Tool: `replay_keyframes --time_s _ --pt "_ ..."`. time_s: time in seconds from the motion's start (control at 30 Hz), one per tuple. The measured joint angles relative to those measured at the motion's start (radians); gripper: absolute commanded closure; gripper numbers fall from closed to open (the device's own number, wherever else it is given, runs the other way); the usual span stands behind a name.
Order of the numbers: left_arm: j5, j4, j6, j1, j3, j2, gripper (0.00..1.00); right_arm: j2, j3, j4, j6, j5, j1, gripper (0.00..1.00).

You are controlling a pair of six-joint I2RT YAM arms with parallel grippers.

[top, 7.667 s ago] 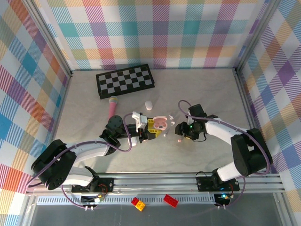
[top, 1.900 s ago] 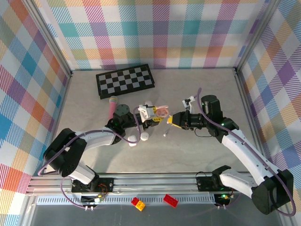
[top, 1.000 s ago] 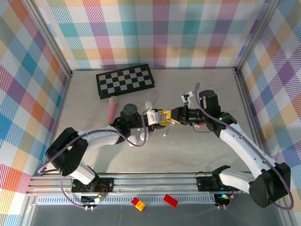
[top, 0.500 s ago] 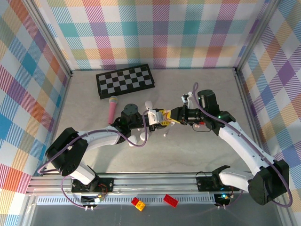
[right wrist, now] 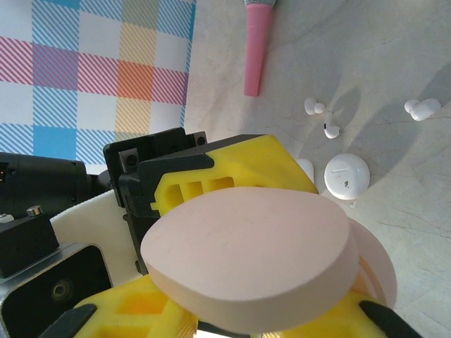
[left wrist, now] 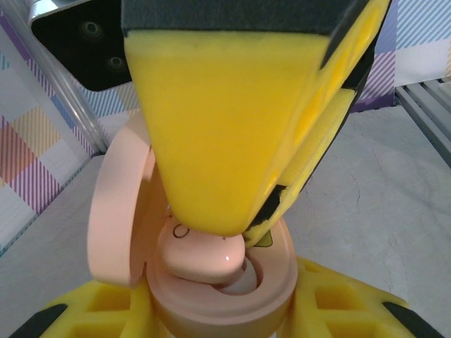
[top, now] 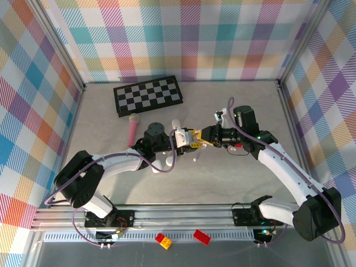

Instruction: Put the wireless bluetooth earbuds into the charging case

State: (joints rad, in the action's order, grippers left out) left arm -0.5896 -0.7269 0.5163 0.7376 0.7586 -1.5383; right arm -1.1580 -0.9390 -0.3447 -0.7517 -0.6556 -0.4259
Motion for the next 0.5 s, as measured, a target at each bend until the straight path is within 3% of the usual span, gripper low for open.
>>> replay_keyframes --time_s 0.5 --pt "0.006 -0.02 -0.013 0.006 0.0 0.0 0.69 0.07 0.0 -0.031 0.025 0.021 0.0 0.55"
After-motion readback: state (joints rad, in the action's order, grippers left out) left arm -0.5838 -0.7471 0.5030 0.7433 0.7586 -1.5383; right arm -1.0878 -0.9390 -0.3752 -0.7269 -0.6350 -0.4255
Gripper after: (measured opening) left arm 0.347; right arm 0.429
